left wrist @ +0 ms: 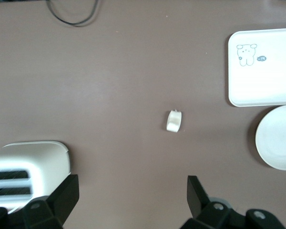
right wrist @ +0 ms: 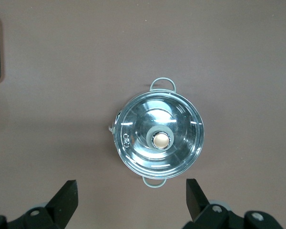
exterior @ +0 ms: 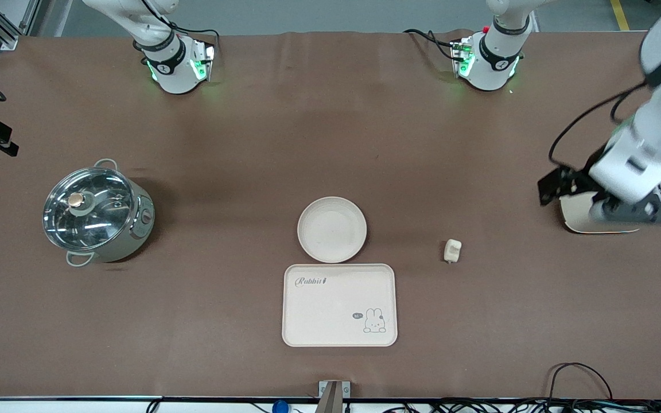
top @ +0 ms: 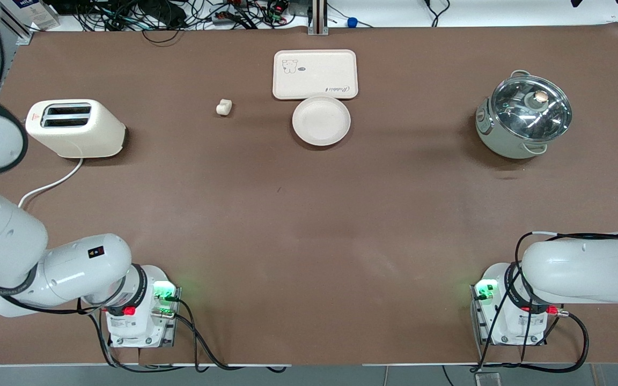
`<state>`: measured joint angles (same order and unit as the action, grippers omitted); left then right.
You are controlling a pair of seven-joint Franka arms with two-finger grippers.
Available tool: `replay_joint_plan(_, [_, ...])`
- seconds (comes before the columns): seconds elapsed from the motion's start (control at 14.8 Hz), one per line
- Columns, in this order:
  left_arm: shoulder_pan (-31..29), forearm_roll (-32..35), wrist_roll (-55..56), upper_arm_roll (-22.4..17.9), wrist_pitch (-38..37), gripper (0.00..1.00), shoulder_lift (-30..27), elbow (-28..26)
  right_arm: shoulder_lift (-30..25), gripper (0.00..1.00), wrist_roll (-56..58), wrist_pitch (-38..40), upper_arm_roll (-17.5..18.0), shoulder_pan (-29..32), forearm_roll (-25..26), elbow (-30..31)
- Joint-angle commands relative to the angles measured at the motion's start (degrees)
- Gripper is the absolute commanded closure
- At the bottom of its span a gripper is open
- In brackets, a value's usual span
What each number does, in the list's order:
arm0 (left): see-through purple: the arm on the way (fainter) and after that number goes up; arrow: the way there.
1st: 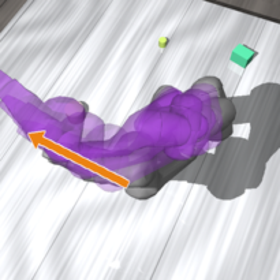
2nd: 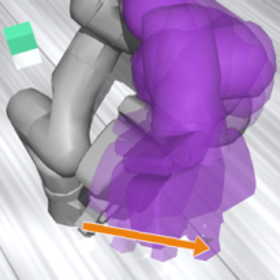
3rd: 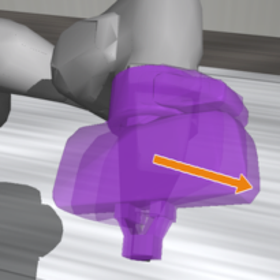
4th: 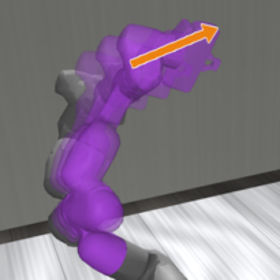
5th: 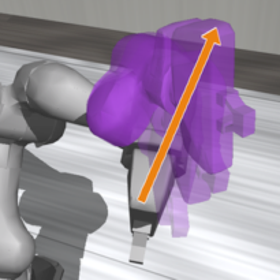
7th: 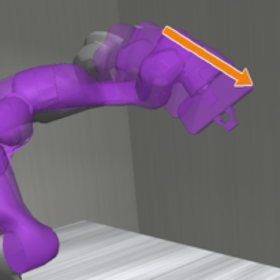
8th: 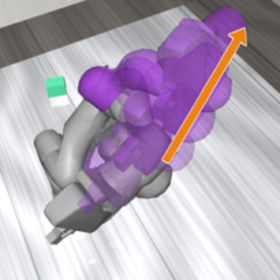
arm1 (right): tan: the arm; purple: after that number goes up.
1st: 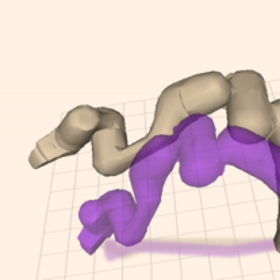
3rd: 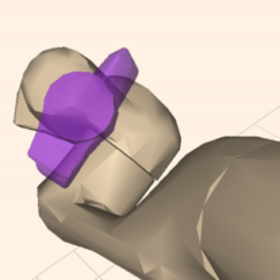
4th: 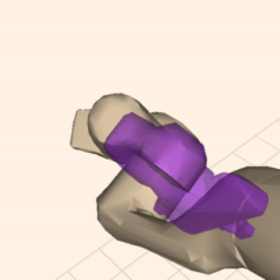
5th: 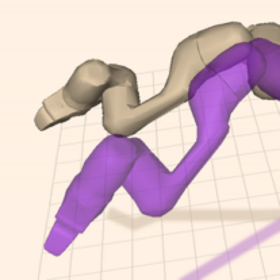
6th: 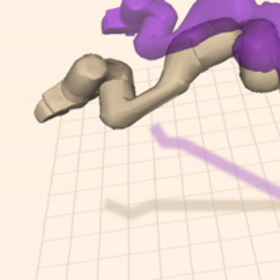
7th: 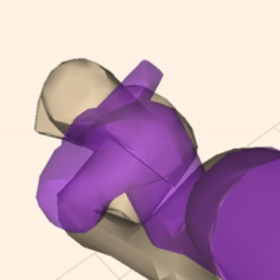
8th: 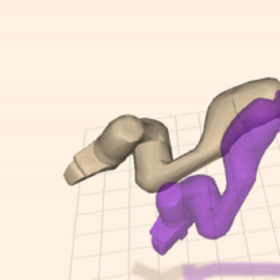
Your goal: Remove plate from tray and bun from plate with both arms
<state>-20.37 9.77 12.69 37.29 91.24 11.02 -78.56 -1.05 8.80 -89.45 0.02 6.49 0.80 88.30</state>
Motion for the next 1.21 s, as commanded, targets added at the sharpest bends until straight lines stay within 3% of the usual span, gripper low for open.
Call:
replay_joint_plan(0.0, [-0.99,-0.89,-1.00,-0.20,-1.33,0.00,-2.93,-2.13,-0.54,0.00,0.70,-0.46,0.07,0.10,-0.71,0.73])
replay_joint_plan(0.2, [-1.34,-1.16,-3.11,-0.81,-1.77,0.00,-3.37,-2.13,-0.54,0.00,0.70,-0.37,0.15,0.19,-0.89,0.82])
replay_joint_plan(0.27, [0.31,-1.24,-3.11,-2.99,-2.46,0.00,-3.81,-2.21,-0.62,0.00,0.70,-0.46,0.07,0.10,-1.24,0.73])
replay_joint_plan(0.47, [13.57,-6.58,-3.11,-19.48,-4.40,0.00,-5.74,-2.30,-0.62,0.00,0.70,-0.46,0.15,0.10,-1.41,0.73])
replay_joint_plan(0.67, [24.02,-10.29,-2.94,-32.33,-4.67,0.00,-8.37,-5.27,-0.54,0.00,0.70,-0.37,0.15,0.02,-1.59,0.73])
replay_joint_plan(0.81, [27.04,-10.21,-2.94,-34.91,-0.83,0.00,-11.96,-10.62,-0.62,0.00,0.70,-0.37,0.15,0.02,-1.59,0.82])
replay_joint_plan(1.15, [28.98,-9.42,-3.02,-35.97,7.01,0.00,-18.30,-20.83,-0.62,0.00,0.70,-0.46,0.15,-0.07,-1.59,0.73])
